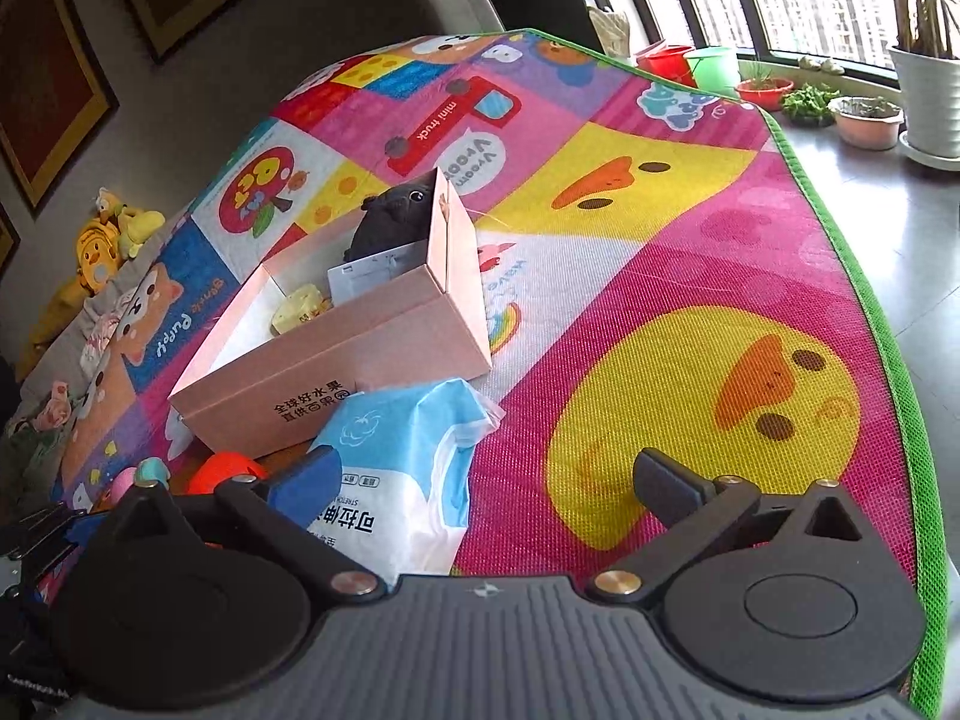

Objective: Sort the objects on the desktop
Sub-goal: 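Grasp the red toy with the left tool while the right tool carries the wipes packet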

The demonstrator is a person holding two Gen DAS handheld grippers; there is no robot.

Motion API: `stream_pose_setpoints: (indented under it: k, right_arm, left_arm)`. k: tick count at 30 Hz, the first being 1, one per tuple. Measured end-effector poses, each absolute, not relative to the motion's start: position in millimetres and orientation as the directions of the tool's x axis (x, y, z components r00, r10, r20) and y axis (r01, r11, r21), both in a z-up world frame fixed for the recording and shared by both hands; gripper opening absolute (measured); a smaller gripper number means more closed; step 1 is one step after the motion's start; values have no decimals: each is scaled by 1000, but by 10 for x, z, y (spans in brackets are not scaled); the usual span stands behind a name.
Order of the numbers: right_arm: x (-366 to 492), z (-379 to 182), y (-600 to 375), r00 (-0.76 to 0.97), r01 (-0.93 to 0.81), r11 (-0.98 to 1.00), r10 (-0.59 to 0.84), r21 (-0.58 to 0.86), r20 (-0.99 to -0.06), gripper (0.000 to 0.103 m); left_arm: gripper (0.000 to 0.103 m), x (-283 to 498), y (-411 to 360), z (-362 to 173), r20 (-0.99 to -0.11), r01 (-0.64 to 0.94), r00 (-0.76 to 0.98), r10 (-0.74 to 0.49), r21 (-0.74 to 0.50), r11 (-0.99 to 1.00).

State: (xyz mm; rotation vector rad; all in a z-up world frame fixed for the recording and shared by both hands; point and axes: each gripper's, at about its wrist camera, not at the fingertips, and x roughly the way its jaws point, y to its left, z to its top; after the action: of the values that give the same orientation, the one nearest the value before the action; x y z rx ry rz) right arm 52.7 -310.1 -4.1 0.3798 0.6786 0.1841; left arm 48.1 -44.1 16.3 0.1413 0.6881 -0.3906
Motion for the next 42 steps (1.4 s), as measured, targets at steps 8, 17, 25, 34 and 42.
stream_pose_setpoints:
  k: [8, 17, 25, 34, 42]
  right_arm:
    - [467, 178, -2923, 753, -138, 944, 297, 301, -587, 103]
    - [680, 149, -2362, 692, -176, 970, 242, 166, -680, 93]
    - [497, 452, -2382, 647, -297, 942, 318, 156, -693, 52]
    - [-79, 1624, -2778, 893, -306, 949, 313, 73, -325, 52]
    - [115, 1522, -2965, 897, -250, 962, 273, 112, -346, 52]
  left_arm:
    - [57, 513, -559, 72, -650, 387, 706, -280, 23, 922]
    - [57, 83, -271, 108, -642, 321, 730, -236, 16, 947]
    - [57, -44, -118, 369, -598, 299, 770, -224, 27, 954]
    - [57, 353, -407, 1250, -375, 288, 899, -228, 114, 951]
    - [83, 1128, -557, 1381, -353, 256, 912, -209, 90, 963]
